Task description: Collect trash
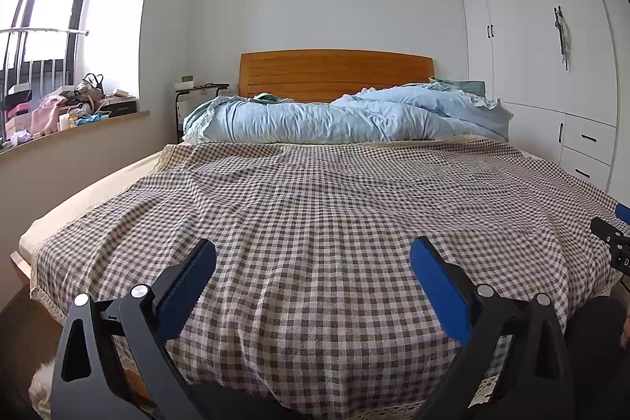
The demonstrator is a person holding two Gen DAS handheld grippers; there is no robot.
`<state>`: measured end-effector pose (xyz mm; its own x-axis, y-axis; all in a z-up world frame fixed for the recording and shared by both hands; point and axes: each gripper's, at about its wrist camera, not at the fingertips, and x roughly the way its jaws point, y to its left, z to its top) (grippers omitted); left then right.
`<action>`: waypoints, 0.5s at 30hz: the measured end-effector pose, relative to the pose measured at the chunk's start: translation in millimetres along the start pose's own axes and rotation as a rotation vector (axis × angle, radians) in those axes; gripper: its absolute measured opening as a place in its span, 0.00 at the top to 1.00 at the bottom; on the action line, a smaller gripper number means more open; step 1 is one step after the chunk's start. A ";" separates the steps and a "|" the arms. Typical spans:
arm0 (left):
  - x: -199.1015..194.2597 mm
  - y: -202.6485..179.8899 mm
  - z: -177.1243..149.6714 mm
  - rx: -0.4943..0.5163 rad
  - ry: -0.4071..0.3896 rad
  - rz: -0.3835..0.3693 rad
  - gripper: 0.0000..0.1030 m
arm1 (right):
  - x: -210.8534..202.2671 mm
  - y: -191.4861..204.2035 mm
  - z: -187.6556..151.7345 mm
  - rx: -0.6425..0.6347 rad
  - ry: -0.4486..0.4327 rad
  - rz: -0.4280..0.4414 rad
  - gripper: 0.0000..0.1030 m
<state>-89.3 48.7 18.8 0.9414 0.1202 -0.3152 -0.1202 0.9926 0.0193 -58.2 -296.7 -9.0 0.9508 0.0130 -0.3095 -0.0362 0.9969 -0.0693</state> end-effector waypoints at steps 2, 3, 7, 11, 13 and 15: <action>-0.3 -0.1 0.0 0.000 -0.001 0.000 0.07 | -0.2 0.1 0.1 -0.001 0.000 -0.001 0.19; -0.4 -0.2 0.1 0.000 -0.001 0.000 0.07 | -0.2 0.2 0.1 0.000 0.000 -0.001 0.19; -0.5 -0.7 -0.1 -0.001 -0.001 0.001 0.07 | -0.8 0.1 0.0 0.001 -0.001 -0.002 0.19; -0.4 -0.6 0.0 0.002 -0.003 0.001 0.07 | -1.1 0.0 0.0 -0.001 -0.001 -0.002 0.19; -1.6 -1.7 -0.4 0.004 -0.004 0.002 0.07 | -0.9 0.1 0.1 -0.001 -0.001 -0.002 0.19; -1.9 -2.0 -0.5 0.003 -0.004 0.002 0.07 | -0.8 0.0 0.1 0.000 -0.001 -0.002 0.19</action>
<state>-91.0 46.5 18.8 0.9422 0.1226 -0.3117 -0.1216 0.9923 0.0229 -58.9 -296.7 -8.6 0.9511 0.0110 -0.3088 -0.0343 0.9970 -0.0701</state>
